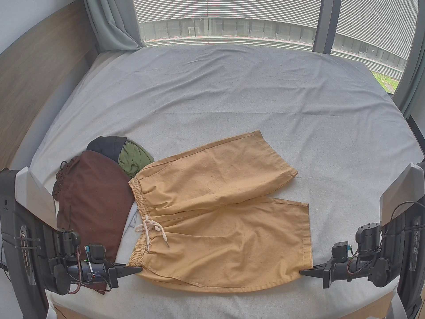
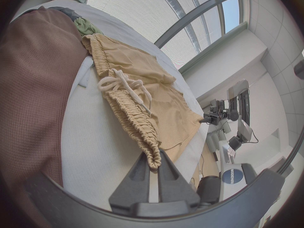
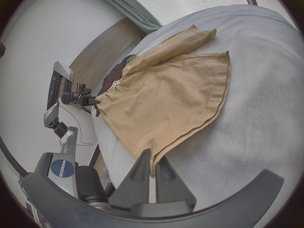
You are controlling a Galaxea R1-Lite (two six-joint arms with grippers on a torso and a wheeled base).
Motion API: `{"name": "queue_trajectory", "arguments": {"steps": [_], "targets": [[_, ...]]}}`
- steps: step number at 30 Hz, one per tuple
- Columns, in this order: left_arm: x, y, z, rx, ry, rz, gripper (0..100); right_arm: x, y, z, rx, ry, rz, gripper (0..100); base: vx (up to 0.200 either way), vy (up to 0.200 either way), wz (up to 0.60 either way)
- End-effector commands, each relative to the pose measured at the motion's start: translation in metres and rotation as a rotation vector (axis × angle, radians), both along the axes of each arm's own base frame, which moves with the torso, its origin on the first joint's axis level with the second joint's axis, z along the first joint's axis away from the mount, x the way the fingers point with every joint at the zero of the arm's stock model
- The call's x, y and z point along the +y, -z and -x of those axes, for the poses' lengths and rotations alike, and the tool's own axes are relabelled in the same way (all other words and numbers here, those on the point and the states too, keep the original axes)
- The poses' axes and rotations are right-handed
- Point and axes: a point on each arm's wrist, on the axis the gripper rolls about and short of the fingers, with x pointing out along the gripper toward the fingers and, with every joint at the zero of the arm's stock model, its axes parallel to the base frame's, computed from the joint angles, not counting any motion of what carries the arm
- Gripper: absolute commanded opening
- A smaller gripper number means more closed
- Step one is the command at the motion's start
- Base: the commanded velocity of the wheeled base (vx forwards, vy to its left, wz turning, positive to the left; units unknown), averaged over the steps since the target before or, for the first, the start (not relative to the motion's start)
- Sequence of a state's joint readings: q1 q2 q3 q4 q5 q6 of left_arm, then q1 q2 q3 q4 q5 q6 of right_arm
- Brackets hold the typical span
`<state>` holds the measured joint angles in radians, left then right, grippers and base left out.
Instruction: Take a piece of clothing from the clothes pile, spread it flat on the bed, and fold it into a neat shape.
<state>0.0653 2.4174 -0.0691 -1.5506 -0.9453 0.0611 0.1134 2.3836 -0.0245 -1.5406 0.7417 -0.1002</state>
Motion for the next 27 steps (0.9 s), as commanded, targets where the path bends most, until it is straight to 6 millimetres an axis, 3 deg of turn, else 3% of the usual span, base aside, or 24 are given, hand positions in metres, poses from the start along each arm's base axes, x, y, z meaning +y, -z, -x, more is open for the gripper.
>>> {"name": "queue_trajectory", "arguments": {"steps": [1,14,27], "targets": [[-0.006,-0.02,-0.009,-0.042,-0.008,0.039,0,0.002,-0.013,-0.006,-0.05,0.013,-0.027,0,0.0,0.0,0.0],[-0.013,-0.04,-0.027,-0.093,-0.021,0.087,0,0.006,-0.049,-0.026,-0.141,0.076,-0.143,0,0.0,0.0,0.0],[-0.017,-0.057,-0.037,-0.104,-0.065,0.132,0,0.008,-0.074,-0.028,-0.206,0.089,-0.195,0,0.0,0.0,0.0]]}}
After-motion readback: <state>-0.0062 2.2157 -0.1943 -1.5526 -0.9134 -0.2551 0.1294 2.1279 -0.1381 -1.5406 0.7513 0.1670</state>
